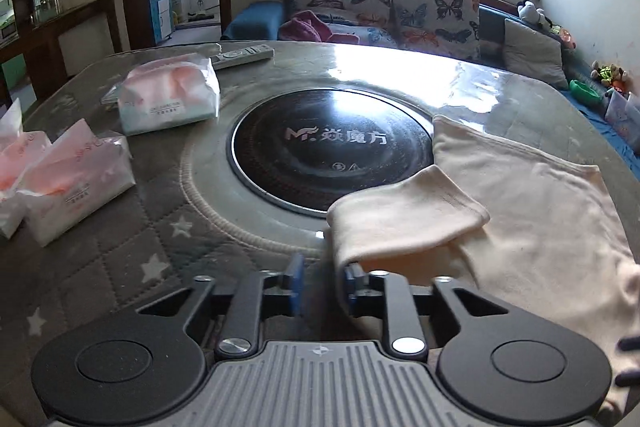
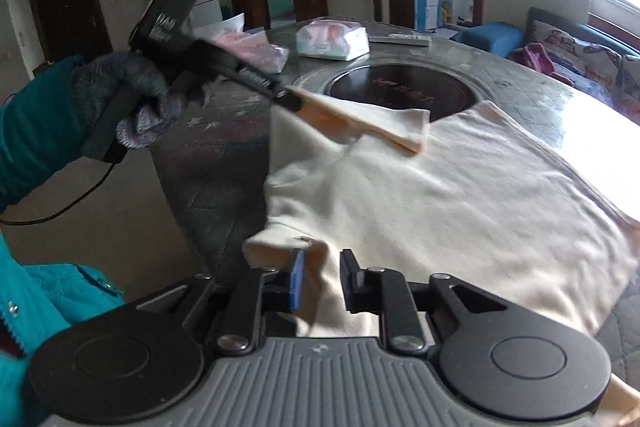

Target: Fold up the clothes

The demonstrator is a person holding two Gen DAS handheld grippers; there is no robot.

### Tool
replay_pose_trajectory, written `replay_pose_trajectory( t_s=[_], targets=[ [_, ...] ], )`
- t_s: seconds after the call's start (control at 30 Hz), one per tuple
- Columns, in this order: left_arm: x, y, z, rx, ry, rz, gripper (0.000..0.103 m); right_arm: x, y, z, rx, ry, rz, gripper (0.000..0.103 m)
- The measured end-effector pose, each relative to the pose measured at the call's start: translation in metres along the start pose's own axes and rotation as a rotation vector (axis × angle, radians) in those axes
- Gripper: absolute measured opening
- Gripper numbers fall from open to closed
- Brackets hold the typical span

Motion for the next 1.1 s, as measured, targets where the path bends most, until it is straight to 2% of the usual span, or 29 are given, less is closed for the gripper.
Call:
replay_pose_trajectory(
  t_s=[0.07,0.23,0.33,0.5,0.7,0.9,1.1],
  targets=[
    [0.005,0.007,0.011,-0.011,-0.034,0.035,0.027,0.000,0.007,0.011,-0.038,-0.024,0.011,0.032],
    [0.012,0.003,0.042,-0.061,-0.103,0.049,0.026,-0.009,0.020,0.059,-0.203,-0.110,0.023,0.033],
    [0.016,-0.002,0.061,-0.093,-0.143,0.050,0.026,-0.016,0.020,0.080,-0.268,-0.159,0.024,0.034],
    [0.008,-0.016,0.074,-0.117,-0.185,0.017,0.036,-0.024,0.022,0.121,-0.366,-0.226,0.020,0.036],
    [0.000,-0.034,0.084,-0.125,-0.221,-0.020,0.046,-0.020,0.022,0.164,-0.466,-0.278,0.033,0.038],
    [-0.004,-0.045,0.087,-0.127,-0.231,-0.045,0.046,-0.019,0.019,0.211,-0.559,-0.365,0.042,0.038],
    [-0.004,-0.051,0.086,-0.131,-0.224,-0.053,0.046,-0.021,0.011,0.239,-0.601,-0.396,0.027,0.038]
  ],
)
Point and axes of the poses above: each gripper's, at about its wrist camera, not at the fingertips, and y roughly against the way its jaws point, z to its right, x to its top, the point moved 9 cm from there along -y, roughly the way its jaws point, and after that the axes turned 9 degrees about z, right-handed, at the moved point
